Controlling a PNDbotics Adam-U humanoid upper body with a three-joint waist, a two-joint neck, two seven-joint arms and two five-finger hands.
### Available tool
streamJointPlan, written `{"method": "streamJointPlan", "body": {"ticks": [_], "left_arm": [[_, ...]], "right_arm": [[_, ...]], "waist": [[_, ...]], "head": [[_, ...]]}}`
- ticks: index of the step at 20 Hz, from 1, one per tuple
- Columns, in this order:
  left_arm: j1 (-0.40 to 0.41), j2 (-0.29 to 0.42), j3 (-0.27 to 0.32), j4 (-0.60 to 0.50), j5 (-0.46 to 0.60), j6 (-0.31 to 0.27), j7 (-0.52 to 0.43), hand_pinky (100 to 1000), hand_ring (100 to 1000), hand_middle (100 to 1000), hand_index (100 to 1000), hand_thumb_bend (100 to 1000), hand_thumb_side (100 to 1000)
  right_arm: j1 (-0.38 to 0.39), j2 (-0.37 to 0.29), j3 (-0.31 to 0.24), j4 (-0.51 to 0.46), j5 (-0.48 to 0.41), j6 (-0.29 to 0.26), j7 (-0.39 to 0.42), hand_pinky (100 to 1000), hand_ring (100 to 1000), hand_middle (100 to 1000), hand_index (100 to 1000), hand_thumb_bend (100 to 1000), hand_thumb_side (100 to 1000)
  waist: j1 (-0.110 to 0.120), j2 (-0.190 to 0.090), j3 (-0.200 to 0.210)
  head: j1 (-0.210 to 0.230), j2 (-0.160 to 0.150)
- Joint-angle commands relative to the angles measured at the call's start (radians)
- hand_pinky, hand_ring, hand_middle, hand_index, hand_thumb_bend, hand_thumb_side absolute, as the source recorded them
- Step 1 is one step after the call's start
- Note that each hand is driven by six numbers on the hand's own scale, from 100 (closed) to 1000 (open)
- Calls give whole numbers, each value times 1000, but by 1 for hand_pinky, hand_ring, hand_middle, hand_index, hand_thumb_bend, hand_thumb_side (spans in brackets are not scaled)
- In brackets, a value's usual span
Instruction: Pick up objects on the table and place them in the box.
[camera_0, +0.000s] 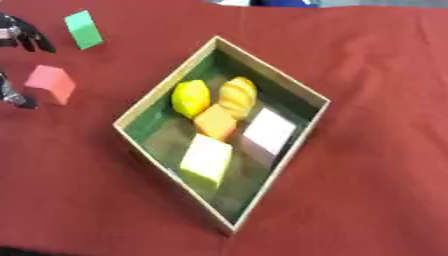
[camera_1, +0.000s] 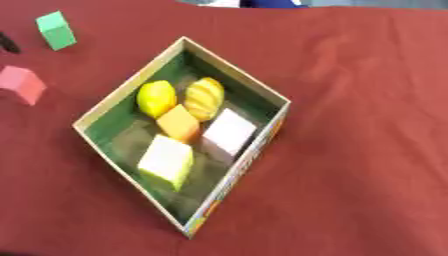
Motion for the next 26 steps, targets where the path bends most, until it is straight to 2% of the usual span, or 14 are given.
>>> {"method": "streamJointPlan", "body": {"ticks": [1,8,16,19,21,26], "left_arm": [[-40,1,25,60,-44,-21,14,846,830,815,869,630,100],[-77,-39,23,134,-91,-46,33,841,825,805,854,558,100],[-92,-61,17,175,-113,-67,-8,767,683,608,688,344,100],[-94,-63,23,164,-100,-74,-10,748,613,596,684,361,100],[-94,-62,23,152,-85,-77,-15,751,636,596,682,392,100],[-95,-57,31,96,-43,-64,-19,740,657,597,689,358,100]], "right_arm": [[-7,-14,-11,-15,5,-5,-1,812,836,690,797,100,650],[-8,-7,-10,-15,10,-3,-3,811,835,690,797,100,657],[-7,0,-12,-15,11,-2,-8,813,835,686,798,100,660],[-6,2,-13,-15,9,-3,-6,814,836,686,798,100,660],[-5,3,-14,-15,6,-3,-5,815,836,686,798,100,659],[-1,5,-16,-15,2,-2,-1,816,836,687,799,100,655]], "waist": [[0,-14,-2],[-7,7,-6],[-10,19,-6],[-10,17,-4],[-9,13,-4],[-5,0,-2]], "head": [[9,-20],[14,-32],[14,-29],[14,-27],[14,-25],[12,-22]]}}
